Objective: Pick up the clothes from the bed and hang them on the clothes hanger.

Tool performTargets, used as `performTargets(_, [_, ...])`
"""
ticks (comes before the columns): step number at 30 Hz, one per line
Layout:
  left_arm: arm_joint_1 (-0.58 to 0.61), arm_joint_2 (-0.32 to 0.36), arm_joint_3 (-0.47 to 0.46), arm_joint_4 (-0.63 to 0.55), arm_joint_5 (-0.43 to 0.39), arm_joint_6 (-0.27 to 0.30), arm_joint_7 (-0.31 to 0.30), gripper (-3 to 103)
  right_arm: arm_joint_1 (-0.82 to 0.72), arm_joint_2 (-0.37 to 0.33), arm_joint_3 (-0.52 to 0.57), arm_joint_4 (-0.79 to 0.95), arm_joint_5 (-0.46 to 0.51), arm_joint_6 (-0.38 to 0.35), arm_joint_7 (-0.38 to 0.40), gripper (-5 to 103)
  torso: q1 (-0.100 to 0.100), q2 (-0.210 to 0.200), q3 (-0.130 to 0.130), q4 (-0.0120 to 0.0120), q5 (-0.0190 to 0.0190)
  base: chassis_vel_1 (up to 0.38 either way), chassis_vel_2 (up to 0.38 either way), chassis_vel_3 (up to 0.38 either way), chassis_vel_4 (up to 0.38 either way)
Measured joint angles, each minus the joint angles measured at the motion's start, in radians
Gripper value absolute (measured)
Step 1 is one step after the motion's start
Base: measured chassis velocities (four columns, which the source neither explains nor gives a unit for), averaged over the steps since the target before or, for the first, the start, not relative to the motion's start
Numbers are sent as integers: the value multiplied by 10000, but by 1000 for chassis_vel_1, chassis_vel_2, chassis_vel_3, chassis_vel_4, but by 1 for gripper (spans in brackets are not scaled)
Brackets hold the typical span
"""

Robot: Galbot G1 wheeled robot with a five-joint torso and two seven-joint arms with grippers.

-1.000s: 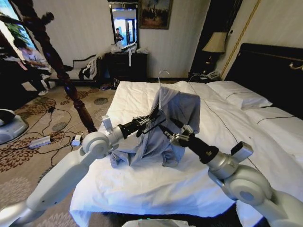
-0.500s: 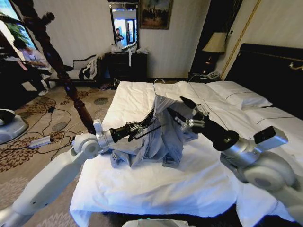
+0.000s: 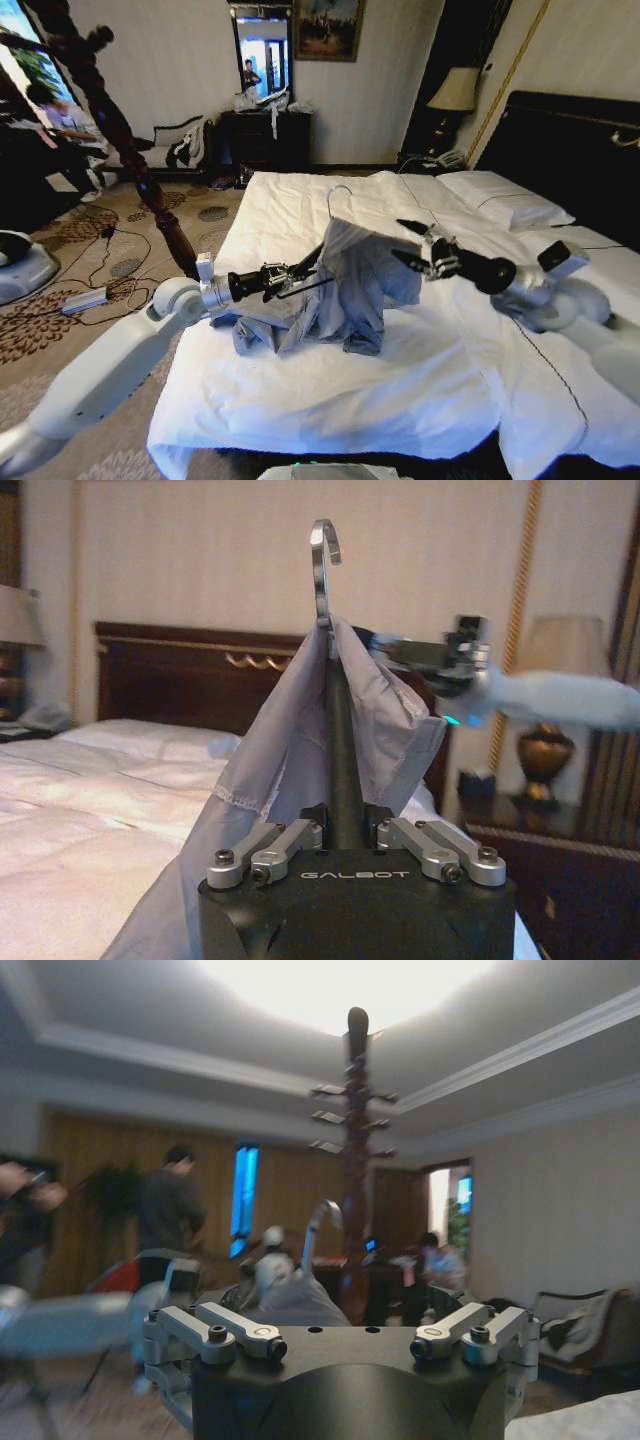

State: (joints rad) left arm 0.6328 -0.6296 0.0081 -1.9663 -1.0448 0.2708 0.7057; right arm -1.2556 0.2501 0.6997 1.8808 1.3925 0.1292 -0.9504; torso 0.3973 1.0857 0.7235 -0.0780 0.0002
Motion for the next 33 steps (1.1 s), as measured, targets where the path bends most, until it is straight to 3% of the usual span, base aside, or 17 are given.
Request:
performTargets(1, [0,0,0,0,0,0,0,18,0,0,0,0,0,0,0,100,0,0,0,0,0,0,0,0,0])
performTargets(6, [-192,542,147,-569,-35,-4,129,18,159,-147,-41,-961,-666,-752,-2152,100,0,0,0,1,-3,0,0,0,0])
performTargets(9, [-207,709,193,-730,-50,-5,154,18,263,-163,-108,-1088,-802,-995,-2479,100,0,0,0,0,-1,0,0,0,0])
performTargets(16, [-158,851,283,-1016,-67,-4,199,18,235,-165,-219,-1136,-1381,-1419,-2601,100,-1,1,-1,3,-2,0,0,0,0])
performTargets(27, [-336,105,513,-679,39,-3,188,18,452,-307,-334,-1860,-2425,-1734,-2969,100,0,1,-1,1,-2,0,0,0,0])
performTargets(33, [-964,-141,1174,-497,56,-21,227,18,680,-371,-448,-2120,-2631,-1909,-3383,100,0,0,-1,0,-1,0,0,0,0])
